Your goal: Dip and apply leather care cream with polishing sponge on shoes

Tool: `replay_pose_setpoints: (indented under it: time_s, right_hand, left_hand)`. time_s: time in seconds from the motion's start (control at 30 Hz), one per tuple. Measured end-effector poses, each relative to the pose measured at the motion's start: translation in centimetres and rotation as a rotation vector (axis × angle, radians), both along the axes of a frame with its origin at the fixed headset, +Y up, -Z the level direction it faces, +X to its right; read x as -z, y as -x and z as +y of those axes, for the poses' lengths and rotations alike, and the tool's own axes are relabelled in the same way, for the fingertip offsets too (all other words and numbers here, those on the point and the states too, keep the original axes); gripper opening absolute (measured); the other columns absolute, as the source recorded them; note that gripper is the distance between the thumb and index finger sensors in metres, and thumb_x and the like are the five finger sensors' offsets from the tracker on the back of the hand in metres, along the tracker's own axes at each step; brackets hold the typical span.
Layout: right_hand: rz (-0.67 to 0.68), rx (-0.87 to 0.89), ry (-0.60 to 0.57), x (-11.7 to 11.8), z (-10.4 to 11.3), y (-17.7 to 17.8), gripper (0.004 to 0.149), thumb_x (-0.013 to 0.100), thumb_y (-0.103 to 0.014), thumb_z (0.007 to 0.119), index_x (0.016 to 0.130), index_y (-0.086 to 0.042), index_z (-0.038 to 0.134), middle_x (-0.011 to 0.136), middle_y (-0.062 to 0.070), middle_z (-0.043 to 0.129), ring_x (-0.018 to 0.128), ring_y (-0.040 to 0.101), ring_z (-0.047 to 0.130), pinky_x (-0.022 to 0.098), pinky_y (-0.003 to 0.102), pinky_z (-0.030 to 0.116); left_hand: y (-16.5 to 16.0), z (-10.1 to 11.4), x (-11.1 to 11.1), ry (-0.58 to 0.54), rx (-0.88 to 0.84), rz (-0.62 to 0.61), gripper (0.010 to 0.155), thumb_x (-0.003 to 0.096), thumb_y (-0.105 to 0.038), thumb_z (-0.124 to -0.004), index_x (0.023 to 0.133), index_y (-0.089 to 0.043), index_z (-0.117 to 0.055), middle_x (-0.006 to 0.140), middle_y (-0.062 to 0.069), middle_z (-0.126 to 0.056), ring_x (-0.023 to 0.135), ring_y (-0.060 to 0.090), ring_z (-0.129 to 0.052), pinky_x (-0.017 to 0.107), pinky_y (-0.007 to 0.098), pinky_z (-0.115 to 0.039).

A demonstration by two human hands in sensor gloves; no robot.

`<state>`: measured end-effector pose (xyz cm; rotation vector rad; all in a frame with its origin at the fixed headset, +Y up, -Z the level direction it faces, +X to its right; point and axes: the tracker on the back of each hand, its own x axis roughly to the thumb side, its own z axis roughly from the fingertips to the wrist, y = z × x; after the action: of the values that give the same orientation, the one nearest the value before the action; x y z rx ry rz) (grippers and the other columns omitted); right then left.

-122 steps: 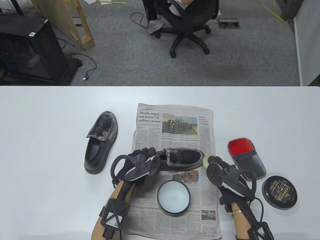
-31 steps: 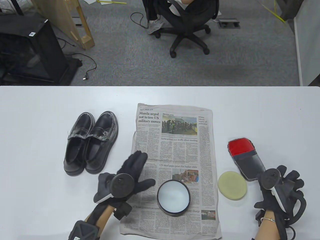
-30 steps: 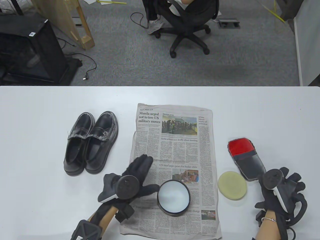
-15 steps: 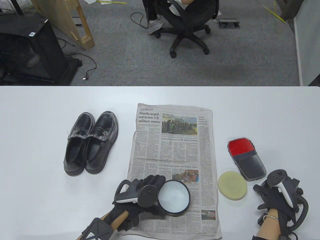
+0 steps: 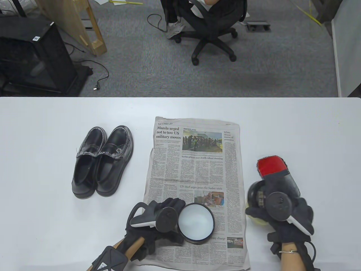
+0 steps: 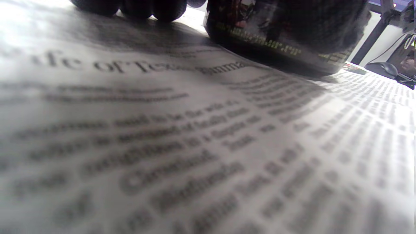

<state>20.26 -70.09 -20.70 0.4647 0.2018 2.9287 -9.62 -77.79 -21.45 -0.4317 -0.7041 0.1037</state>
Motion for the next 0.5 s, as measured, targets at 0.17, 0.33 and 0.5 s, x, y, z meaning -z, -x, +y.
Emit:
replay_pose_setpoints:
  time_s: [0.17, 0.33, 0.5]
  right_hand:
    - [0.351, -0.185, -0.003, -1.7, -1.0, 9.8, 0.124, 0.038, -0.073, 0.07, 0.12, -0.004, 0.007, 0.114, 0.047, 0.022, 0.097, 0.07, 0.044, 0.073, 0.072, 0.053]
    - [0.467, -0.296, 0.017, -2.3, -2.5, 13.8, 0.124, 0.038, -0.073, 0.07, 0.12, -0.004, 0.007, 0.114, 0.046, 0.022, 0.098, 0.07, 0.042, 0.073, 0.072, 0.052]
    - [0.463, -0.297, 0.043, -2.0, -3.1, 13.9, 0.123, 0.039, -0.072, 0.07, 0.119, -0.003, 0.006, 0.114, 0.047, 0.02, 0.098, 0.071, 0.041, 0.072, 0.073, 0.052]
  left_hand:
    - [0.1, 0.0, 0.0, -0.008, 0.001, 0.009, 0.107, 0.0427, -0.064, -0.076, 0.12, -0.008, -0.028, 0.125, 0.022, -0.032, 0.109, 0.045, -0.038, 0.075, 0.057, -0.046]
    - [0.1, 0.0, 0.0, -0.005, 0.001, 0.011, 0.107, 0.0429, -0.064, -0.076, 0.12, -0.007, -0.028, 0.125, 0.022, -0.032, 0.108, 0.045, -0.038, 0.074, 0.057, -0.046]
    - [0.0, -0.1, 0.0, -0.003, 0.001, 0.019, 0.106, 0.0428, -0.064, -0.076, 0.12, -0.008, -0.029, 0.125, 0.021, -0.033, 0.108, 0.045, -0.039, 0.074, 0.057, -0.046]
